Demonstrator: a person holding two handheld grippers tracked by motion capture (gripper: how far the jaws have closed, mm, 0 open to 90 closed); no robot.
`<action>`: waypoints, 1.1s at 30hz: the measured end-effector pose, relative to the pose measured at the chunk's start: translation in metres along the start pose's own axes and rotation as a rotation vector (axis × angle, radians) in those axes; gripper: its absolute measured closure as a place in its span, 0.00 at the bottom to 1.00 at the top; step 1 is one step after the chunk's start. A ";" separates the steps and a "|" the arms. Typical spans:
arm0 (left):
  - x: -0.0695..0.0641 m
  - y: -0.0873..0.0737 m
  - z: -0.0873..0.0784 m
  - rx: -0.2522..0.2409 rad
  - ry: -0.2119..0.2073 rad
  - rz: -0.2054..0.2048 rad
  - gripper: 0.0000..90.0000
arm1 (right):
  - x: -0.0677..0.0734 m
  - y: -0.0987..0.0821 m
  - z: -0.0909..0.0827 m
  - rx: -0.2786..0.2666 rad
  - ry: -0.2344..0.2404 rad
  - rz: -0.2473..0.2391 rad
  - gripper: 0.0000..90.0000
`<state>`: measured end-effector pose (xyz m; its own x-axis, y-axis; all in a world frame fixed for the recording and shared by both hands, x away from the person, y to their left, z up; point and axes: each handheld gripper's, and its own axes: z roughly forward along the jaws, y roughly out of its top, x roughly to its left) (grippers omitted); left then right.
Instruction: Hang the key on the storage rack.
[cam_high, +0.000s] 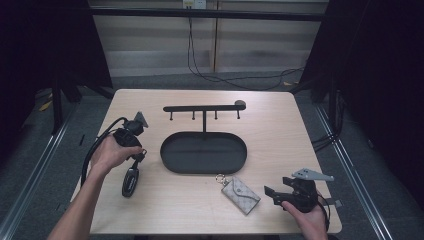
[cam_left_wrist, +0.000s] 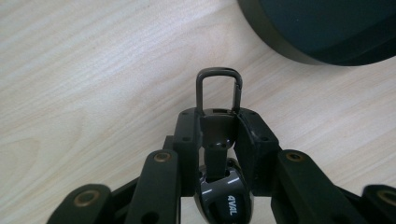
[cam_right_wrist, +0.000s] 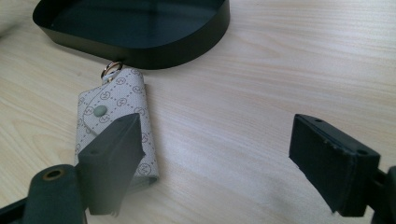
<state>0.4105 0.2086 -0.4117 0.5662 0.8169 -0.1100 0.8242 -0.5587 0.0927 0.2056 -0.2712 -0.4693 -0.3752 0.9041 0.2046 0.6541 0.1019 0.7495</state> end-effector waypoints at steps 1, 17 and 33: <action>0.000 -0.001 -0.004 -0.009 -0.005 0.013 0.79 | 0.000 0.000 0.000 0.001 0.001 0.001 0.19; -0.007 -0.002 -0.044 -0.071 0.010 0.040 0.79 | 0.000 0.000 0.000 0.003 -0.002 0.006 0.19; -0.005 -0.005 -0.074 -0.068 0.030 0.045 0.79 | -0.001 0.000 0.000 0.002 -0.002 0.006 0.19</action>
<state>0.4025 0.2176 -0.3384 0.6008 0.7959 -0.0745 0.7946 -0.5846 0.1637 0.2060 -0.2716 -0.4696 -0.3706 0.9053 0.2077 0.6572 0.0976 0.7473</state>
